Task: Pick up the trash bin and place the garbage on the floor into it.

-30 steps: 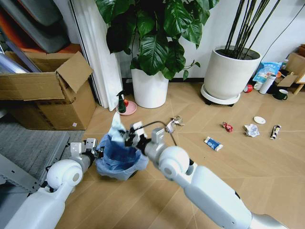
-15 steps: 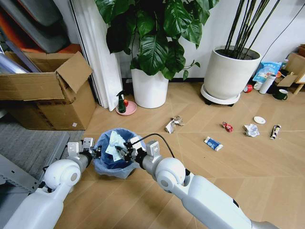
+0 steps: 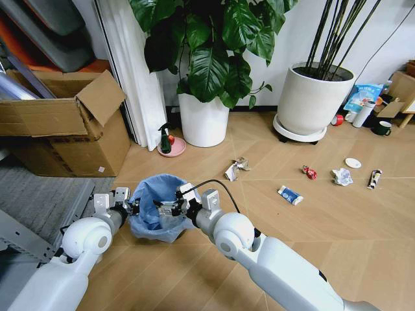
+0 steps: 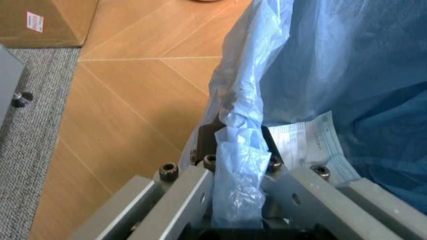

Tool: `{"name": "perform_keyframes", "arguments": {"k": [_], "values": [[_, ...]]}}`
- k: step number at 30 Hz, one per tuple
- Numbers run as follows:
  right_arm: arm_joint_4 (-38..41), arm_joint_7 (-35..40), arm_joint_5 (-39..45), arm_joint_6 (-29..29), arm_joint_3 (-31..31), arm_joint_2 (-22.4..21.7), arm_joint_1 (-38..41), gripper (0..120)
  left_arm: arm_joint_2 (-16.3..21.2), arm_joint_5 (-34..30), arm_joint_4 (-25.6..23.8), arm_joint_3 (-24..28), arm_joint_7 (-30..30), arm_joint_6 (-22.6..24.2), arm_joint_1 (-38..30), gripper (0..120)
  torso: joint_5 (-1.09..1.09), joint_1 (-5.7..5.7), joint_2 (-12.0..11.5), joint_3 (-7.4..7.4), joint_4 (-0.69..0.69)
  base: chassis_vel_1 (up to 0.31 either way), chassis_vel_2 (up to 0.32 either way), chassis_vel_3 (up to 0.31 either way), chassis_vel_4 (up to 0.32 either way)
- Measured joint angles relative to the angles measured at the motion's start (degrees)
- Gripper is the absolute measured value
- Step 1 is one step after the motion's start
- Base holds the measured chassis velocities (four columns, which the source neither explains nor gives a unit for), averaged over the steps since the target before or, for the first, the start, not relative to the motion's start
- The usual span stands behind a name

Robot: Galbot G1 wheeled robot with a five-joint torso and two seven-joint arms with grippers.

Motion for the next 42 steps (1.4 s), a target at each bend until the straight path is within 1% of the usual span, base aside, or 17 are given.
{"name": "perform_keyframes", "arguments": {"k": [4, 5, 6, 7, 8, 10, 12, 14, 16, 18, 20, 22, 23, 27, 32, 42], "values": [[0.09, 0.00, -2.73, 0.86, 2.69, 0.57, 0.15, 100, -0.55, 0.04, -0.33, -0.63, -0.17, -0.01, 0.61, 0, 0.00, 0.00, 0.01, 0.00, 0.01, 0.000, 0.000, 0.000, 0.000], [0.02, -0.17, -4.52, 0.64, 4.80, 0.67, 0.01, 100, -0.96, 0.08, -0.47, -1.09, -0.17, -0.01, 1.06, 0, 0.00, 0.00, 0.01, 0.00, 0.01, 0.000, 0.000, 0.000, 0.000], [-0.03, -0.23, -4.96, 0.58, 5.47, 0.67, -0.05, 100, -1.05, 0.11, -0.49, -1.21, -0.17, -0.01, 1.16, 0, 0.00, 0.00, 0.01, 0.00, 0.01, 0.000, 0.000, 0.000, 0.000], [-0.38, -0.16, -6.47, 0.41, 8.20, 0.60, -0.40, 100, -1.55, 0.41, -0.64, -1.84, -0.15, -0.01, 1.77, 0, 0.00, 0.00, 0.01, 0.00, 0.01, 0.000, 0.000, 0.000, 0.000], [-0.38, -0.16, -6.47, 0.41, 8.20, 0.60, -0.40, 100, -1.55, 0.41, -0.64, -1.84, -0.15, -0.01, 1.77, 0, 0.00, 0.00, 0.01, 0.00, 0.01, 0.000, 0.000, 0.000, 0.000], [-0.65, 0.05, -7.63, 0.33, 11.02, 0.29, -1.17, 100, -2.03, 0.59, -0.86, -2.33, -0.16, -0.01, 2.34, 0, 0.00, 0.00, 0.01, 0.00, 0.01, 0.000, 0.000, 0.000, 0.000], [-0.86, 0.71, -9.92, -0.38, 16.13, -0.05, -3.97, 100, -2.72, 0.69, -1.48, -2.59, -0.19, -0.01, 3.32, 0, 0.01, 0.00, 0.01, 0.00, 0.00, 0.000, 0.000, 0.000, 0.000], [-0.88, 0.72, -10.49, -0.58, 17.28, -0.01, -4.82, 100, -2.80, 0.69, -1.60, -2.59, -0.19, -0.01, 3.46, 0, 0.00, 0.00, 0.01, 0.00, 0.00, 0.000, 0.000, 0.000, 0.000], [-0.85, 0.79, -12.70, -0.93, 22.25, 0.38, -8.87, 100, -2.94, 0.71, -2.57, -2.75, -0.19, -0.01, 4.19, 0, 0.01, 0.00, 0.01, 0.00, 0.00, 0.000, 0.000, 0.000, 0.000], [-0.83, 0.79, -13.27, -0.98, 23.30, 0.41, -9.76, 100, -2.94, 0.71, -2.79, -2.87, -0.18, -0.01, 4.34, 0, 0.01, 0.00, 0.01, 0.00, -0.01, 0.000, 0.000, 0.000, 0.000], [-0.66, 0.42, -15.85, -1.15, 27.89, 0.26, -13.82, 100, -2.99, 0.71, -3.60, -3.83, -0.07, -0.01, 4.88, 0, 0.01, 0.00, 0.01, 0.00, -0.01, 0.000, 0.000, 0.000, 0.000], [-0.60, 0.35, -16.15, -1.20, 28.59, 0.21, -14.47, 100, -3.01, 0.72, -3.68, -3.98, -0.05, -0.01, 4.94, 0, 0.01, 0.00, 0.01, 0.00, -0.01, 0.000, 0.000, 0.000, 0.000], [-0.31, 0.21, -16.82, -1.64, 30.64, 0.13, -16.61, 100, -3.09, 0.72, -4.01, -4.59, 0.15, -0.01, 5.14, 0, 0.01, 0.00, 0.01, 0.00, -0.01, 0.000, 0.000, 0.000, 0.000], [0.02, 0.23, -17.17, -1.85, 32.99, 0.69, -19.25, 100, -3.16, 0.76, -4.05, -5.06, 0.60, -0.01, 5.27, 0, 0.01, 0.00, 0.01, 0.00, -0.01, 0.000, 0.000, 0.000, 0.000], [0.04, 0.31, -17.23, -1.73, 34.01, 1.43, -20.44, 100, -3.29, 0.85, -3.78, -5.14, 0.82, -0.01, 5.25, 0, 0.01, 0.00, 0.01, -0.01, 0.01, 0.000, 0.000, 0.000, 0.000], [-0.34, 0.46, -17.26, -1.58, 33.39, 2.01, -20.94, 100, -3.32, 0.88, -4.02, -5.09, 0.98, -0.01, 5.30, 0, 0.00, -0.01, 0.01, -0.01, 0.01, -0.094, 0.092, 0.102, -0.091]]}}
